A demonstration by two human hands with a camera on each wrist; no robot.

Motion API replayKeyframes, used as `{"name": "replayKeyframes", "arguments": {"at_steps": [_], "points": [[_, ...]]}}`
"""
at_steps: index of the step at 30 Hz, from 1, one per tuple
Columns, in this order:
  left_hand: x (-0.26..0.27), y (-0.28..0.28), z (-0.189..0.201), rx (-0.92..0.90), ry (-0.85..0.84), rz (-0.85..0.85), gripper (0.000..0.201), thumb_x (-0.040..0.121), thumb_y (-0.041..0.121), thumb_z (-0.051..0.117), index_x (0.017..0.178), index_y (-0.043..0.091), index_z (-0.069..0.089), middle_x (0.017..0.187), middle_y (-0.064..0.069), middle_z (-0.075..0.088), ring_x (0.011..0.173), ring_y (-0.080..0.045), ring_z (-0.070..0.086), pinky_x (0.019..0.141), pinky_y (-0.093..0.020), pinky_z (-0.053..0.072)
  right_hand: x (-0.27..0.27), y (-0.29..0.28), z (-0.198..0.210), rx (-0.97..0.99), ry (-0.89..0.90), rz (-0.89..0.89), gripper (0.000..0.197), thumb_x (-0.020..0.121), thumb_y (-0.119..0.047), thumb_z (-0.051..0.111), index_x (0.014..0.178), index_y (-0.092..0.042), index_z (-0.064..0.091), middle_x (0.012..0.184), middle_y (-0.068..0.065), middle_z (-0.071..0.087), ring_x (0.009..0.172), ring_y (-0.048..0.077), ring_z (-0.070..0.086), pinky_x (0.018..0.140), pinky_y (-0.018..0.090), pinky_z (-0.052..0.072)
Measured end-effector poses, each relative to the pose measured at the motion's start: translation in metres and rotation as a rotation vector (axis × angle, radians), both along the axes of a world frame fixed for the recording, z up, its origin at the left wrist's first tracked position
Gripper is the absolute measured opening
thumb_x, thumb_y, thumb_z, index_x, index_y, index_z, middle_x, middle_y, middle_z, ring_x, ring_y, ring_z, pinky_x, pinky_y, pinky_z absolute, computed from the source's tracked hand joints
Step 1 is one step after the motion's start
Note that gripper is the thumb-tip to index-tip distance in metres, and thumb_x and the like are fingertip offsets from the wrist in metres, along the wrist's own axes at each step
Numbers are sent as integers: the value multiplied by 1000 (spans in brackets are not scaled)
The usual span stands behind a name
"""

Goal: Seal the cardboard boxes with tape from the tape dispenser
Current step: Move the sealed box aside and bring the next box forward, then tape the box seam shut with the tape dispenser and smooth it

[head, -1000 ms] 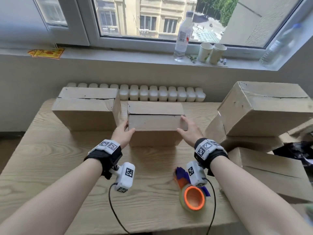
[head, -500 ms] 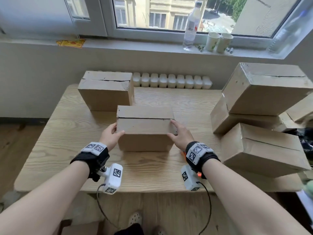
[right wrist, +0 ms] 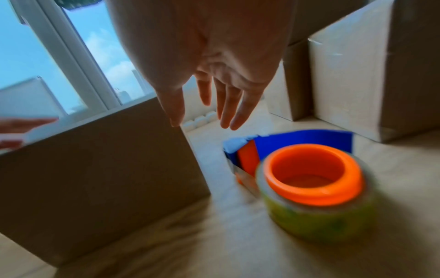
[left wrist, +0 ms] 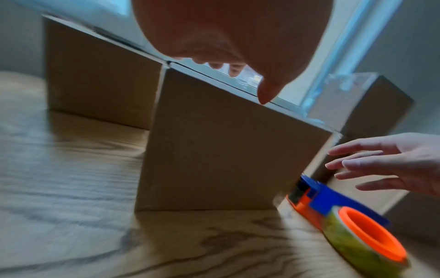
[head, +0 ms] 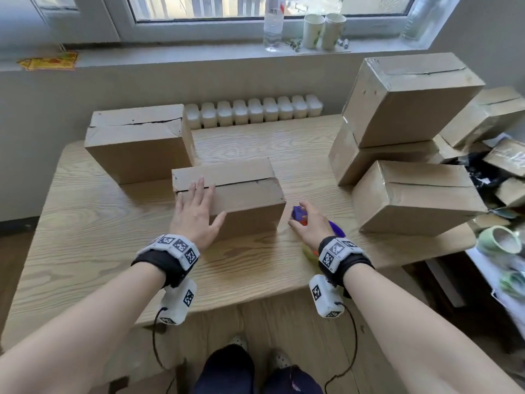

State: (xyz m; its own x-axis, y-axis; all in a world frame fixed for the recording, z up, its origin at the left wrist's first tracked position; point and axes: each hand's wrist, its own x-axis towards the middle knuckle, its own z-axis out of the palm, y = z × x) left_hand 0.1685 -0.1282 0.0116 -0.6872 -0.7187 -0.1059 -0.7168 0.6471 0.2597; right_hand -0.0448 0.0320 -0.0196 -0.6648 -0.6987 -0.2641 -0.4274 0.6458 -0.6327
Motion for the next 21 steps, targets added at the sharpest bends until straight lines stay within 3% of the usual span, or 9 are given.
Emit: {"name": "replayKeyframes", "arguments": {"at_steps": [3,7,11,15,18,21], "points": [[-12,4,-4,-37,-22,-69,66,97,49,29,150,23,1,158,2,-9,145,-13,-9,118,-37,-8,-4,17,-20,97,32,-54,53,85,-33,66,131,-16,46,128,7,55,116,26,54,95,32,41],[-16,4,-12,-30,-26,-83,64,97,48,28,151,22,4,158,2,-4,145,-14,-5,118,-39,-5,-6,34,-39,222,102,-55,50,86,-29,65,128,-11,46,132,10,51,123,27,47,100,34,35],[-13,3,-16,-59,-48,-93,63,97,50,23,150,23,3,158,3,-4,145,-14,-5,118,-39,-4,-6,41,-48,323,162,-90,46,86,-28,65,121,-4,46,129,14,51,121,31,47,99,38,38],[-12,2,-16,-58,-48,-93,60,98,49,21,150,25,3,158,6,-4,145,-12,-5,118,-36,-5,-5,41,-57,461,206,-13,33,89,-36,61,109,-10,60,115,7,62,111,29,56,96,35,38],[-11,-1,-16,-24,-34,-86,58,99,46,20,150,24,4,158,7,-2,145,-10,-4,118,-35,-6,-7,38,-55,486,154,29,24,90,-34,60,97,-11,61,104,8,65,107,31,58,93,34,38],[-12,-3,-13,20,-28,-85,58,99,44,20,150,22,4,158,9,-1,145,-8,-4,118,-34,-5,-13,39,-43,421,112,11,22,91,-31,59,96,-10,59,105,11,64,106,33,56,90,36,41]]}}
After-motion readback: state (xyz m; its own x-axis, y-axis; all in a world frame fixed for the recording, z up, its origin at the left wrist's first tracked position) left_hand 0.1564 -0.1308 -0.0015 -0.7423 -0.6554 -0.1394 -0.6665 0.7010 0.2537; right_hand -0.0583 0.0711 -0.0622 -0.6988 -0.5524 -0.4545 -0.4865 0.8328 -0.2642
